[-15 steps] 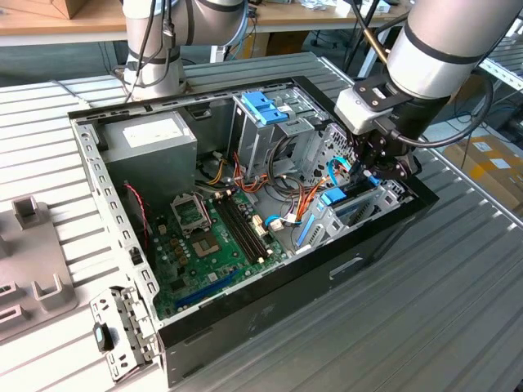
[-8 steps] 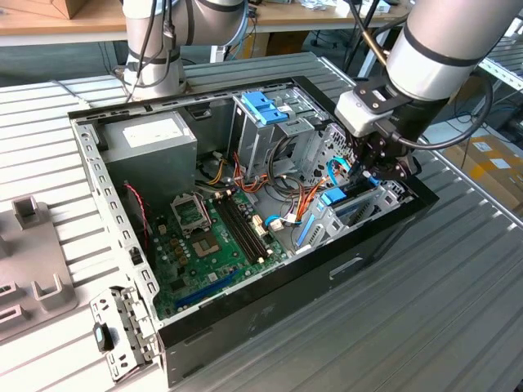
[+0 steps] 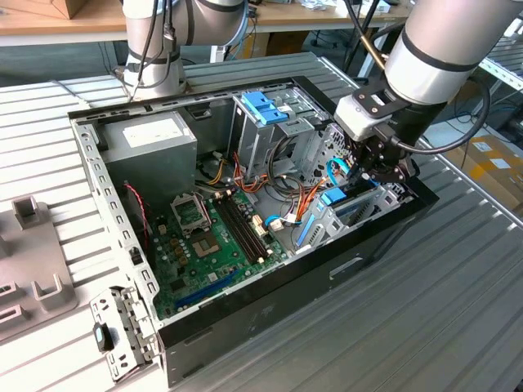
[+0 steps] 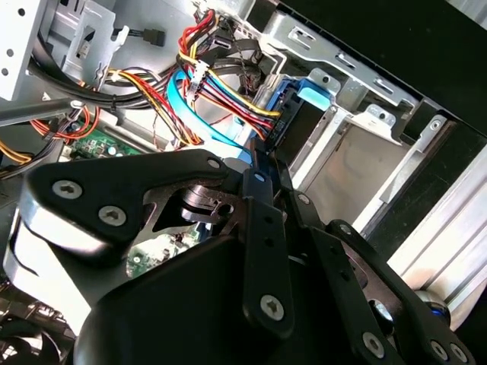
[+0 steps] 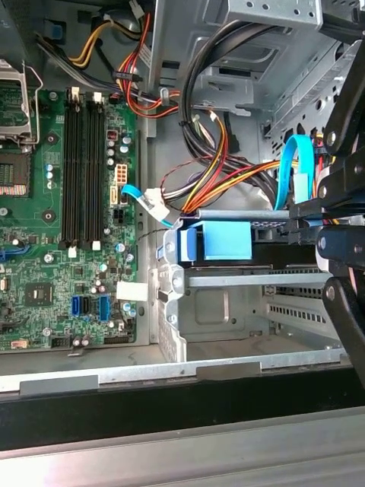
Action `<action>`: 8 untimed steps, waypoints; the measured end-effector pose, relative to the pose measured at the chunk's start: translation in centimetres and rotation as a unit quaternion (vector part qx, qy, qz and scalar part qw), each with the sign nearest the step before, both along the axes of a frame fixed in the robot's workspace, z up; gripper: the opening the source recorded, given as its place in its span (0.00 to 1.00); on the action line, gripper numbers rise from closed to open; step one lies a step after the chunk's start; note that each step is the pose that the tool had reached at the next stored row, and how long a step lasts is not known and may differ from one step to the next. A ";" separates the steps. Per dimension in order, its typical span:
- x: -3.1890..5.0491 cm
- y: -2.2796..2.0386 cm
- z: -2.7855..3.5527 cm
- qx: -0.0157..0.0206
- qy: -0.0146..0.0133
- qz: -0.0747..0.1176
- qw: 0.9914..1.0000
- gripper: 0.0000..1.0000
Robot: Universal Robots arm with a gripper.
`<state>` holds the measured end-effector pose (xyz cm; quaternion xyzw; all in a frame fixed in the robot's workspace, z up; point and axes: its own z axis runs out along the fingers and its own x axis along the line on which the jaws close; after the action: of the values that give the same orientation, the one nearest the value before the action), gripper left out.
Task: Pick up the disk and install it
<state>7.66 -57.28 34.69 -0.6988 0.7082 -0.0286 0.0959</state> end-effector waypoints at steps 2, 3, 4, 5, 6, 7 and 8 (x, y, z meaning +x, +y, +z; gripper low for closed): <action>0.03 0.00 -0.08 0.000 0.000 0.001 1.000 0.16; 0.05 0.00 -0.11 0.000 0.000 0.001 1.000 0.16; 0.06 0.00 -0.14 0.000 0.000 0.002 1.000 0.16; 0.06 -0.01 -0.18 0.000 0.000 0.002 1.000 0.16; 0.06 -0.03 -0.21 0.000 0.000 0.003 1.000 0.16; 0.06 -0.05 -0.25 0.000 0.000 0.003 1.000 0.16; 0.07 -0.08 -0.28 0.000 0.000 0.003 1.000 0.16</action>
<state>7.73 -57.35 34.41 -0.7009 0.7062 -0.0282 0.0961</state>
